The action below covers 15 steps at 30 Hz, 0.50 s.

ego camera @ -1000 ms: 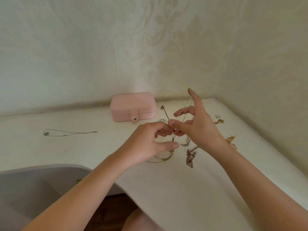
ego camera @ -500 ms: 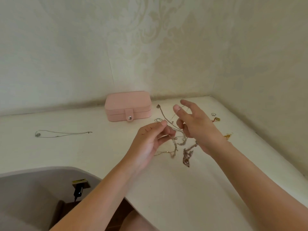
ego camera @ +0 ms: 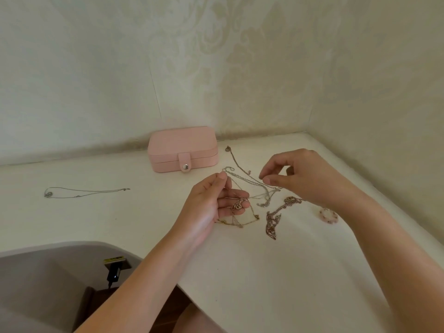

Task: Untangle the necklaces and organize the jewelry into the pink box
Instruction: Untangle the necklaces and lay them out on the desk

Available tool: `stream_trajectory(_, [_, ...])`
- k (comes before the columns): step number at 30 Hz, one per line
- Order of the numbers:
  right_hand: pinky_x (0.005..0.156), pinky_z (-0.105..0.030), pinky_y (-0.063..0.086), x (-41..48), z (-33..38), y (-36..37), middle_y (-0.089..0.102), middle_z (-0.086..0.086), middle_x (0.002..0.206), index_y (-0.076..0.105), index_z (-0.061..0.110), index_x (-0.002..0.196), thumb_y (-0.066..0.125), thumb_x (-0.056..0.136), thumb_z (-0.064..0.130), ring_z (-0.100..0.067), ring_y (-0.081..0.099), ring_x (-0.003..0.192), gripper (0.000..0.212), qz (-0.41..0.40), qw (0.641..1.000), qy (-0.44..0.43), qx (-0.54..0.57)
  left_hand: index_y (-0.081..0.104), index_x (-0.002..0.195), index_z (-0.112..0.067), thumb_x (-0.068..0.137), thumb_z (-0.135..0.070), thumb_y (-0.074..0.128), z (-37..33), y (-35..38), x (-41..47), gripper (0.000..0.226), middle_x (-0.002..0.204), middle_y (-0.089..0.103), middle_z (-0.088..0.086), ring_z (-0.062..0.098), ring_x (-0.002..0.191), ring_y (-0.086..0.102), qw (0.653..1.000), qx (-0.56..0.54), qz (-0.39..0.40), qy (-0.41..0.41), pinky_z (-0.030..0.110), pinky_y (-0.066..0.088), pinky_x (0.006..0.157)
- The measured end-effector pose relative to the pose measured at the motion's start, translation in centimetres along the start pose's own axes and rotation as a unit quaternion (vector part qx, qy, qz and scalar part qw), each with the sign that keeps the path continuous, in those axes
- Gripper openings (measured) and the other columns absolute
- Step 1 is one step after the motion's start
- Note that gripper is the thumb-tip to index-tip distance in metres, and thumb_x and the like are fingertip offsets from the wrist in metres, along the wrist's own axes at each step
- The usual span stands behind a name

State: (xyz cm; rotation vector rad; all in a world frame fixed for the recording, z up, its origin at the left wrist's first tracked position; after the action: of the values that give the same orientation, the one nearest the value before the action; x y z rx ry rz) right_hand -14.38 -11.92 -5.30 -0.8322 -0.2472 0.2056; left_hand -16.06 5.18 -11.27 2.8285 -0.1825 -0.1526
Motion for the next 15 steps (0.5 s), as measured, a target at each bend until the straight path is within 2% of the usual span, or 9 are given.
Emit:
stream_trajectory(3, [0.051, -0.01, 0.036, 0.0, 0.0, 0.2, 0.063, 0.015, 0.076, 0.069, 0.033, 0.076, 0.07, 0.082, 0.025, -0.001, 0.045, 0.051, 0.01, -0.005, 0.999, -0.02, -0.025, 0.049, 0.078, -0.008, 0.1, -0.025, 0.041, 0.0, -0.1, 0.0, 0.029, 0.07, 0.071, 0.013, 0.022, 0.058, 0.068, 1.0, 0.004, -0.004, -0.004, 0.026, 0.054, 0.05])
stream_trajectory(7, [0.069, -0.012, 0.039, 0.1, -0.1, 0.4, 0.059, 0.016, 0.092, 0.067, 0.034, 0.082, 0.07, 0.082, 0.032, 0.006, 0.052, 0.08, 0.005, -0.026, 0.998, -0.05, -0.041, 0.05, 0.078, -0.006, 0.1, -0.024, 0.042, 0.3, -0.2, 0.1, 0.03, 0.073, 0.071, 0.017, 0.025, 0.063, 0.07, 1.0, -0.006, -0.01, -0.018, 0.026, 0.055, 0.051])
stream_trajectory(9, [0.078, -0.015, 0.041, 0.0, 0.4, 0.7, 0.059, 0.016, 0.096, 0.067, 0.032, 0.083, 0.073, 0.079, 0.032, 0.003, 0.052, 0.091, 0.007, -0.033, 0.994, -0.094, -0.047, 0.051, 0.078, -0.006, 0.1, -0.023, 0.041, 0.5, -0.4, 0.2, 0.03, 0.076, 0.072, 0.019, 0.026, 0.066, 0.071, 0.999, -0.016, -0.018, -0.027, 0.026, 0.055, 0.051])
stream_trajectory(12, [0.073, -0.019, 0.043, -0.3, 1.7, 1.9, 0.059, 0.015, 0.086, 0.068, 0.028, 0.078, 0.078, 0.075, 0.028, -0.003, 0.053, 0.084, 0.011, -0.013, 0.984, -0.176, -0.038, 0.05, 0.078, -0.005, 0.101, -0.022, 0.042, 0.6, -0.5, 0.3, 0.029, 0.076, 0.072, 0.019, 0.025, 0.064, 0.071, 0.998, -0.032, -0.03, -0.038, 0.026, 0.055, 0.051])
stream_trajectory(15, [0.068, -0.019, 0.043, -0.5, 2.2, 3.9, 0.055, 0.016, 0.083, 0.069, 0.028, 0.085, 0.078, 0.076, 0.027, 0.0, 0.051, 0.081, 0.013, 0.02, 0.97, -0.229, -0.076, 0.051, 0.079, -0.006, 0.101, -0.022, 0.041, 0.6, -0.7, 0.4, 0.029, 0.07, 0.071, 0.015, 0.023, 0.064, 0.071, 0.998, -0.034, -0.034, -0.042, 0.029, 0.054, 0.052])
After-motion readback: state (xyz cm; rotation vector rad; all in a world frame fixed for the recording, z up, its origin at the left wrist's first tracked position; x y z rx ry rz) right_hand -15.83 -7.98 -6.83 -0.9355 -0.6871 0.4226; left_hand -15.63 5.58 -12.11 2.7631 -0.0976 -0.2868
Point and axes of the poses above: each hand's wrist, its own x-axis towards the middle knuckle, its own y-axis out of the palm, z = x × y, the point moved 4 cm from there along x, towards the middle knuckle
